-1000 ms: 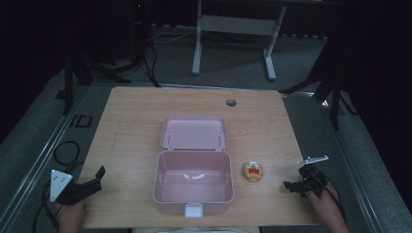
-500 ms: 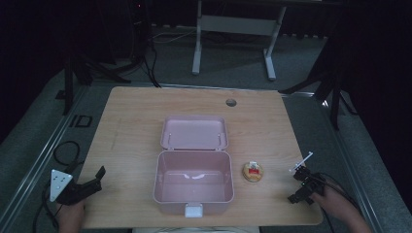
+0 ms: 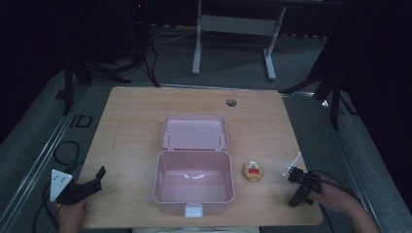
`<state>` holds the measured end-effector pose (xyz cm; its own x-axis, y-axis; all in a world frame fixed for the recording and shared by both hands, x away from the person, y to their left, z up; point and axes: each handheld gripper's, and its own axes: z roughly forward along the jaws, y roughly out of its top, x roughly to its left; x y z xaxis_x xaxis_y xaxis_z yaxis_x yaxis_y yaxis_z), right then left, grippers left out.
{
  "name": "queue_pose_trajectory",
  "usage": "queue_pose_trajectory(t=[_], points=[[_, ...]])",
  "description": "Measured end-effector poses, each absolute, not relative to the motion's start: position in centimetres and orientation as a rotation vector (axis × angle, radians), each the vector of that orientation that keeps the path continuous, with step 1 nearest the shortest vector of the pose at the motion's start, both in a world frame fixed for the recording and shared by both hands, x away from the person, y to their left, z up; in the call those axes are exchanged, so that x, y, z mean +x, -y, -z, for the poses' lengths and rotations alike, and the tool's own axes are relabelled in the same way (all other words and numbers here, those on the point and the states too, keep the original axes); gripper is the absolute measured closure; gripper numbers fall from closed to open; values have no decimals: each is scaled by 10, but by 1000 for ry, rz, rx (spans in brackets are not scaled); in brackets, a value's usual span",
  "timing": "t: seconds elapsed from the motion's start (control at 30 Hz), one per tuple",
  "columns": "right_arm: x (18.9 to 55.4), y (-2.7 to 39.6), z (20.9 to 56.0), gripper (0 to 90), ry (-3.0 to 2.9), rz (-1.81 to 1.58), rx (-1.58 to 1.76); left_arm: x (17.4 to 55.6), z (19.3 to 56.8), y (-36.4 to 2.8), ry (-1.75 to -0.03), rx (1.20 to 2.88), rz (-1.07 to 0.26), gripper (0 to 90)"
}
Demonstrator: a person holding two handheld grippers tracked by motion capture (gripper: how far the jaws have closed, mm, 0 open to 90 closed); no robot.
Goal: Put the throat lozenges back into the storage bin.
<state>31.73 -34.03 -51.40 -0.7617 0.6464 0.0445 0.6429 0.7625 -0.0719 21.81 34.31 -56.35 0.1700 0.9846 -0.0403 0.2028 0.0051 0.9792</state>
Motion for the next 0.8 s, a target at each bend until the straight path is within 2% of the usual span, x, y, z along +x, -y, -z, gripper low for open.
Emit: queue_pose_trajectory(t=[0.8], points=[[346,278,508,144,2974,-94,-836,218,564,-343,-1227,1416,-954,23]])
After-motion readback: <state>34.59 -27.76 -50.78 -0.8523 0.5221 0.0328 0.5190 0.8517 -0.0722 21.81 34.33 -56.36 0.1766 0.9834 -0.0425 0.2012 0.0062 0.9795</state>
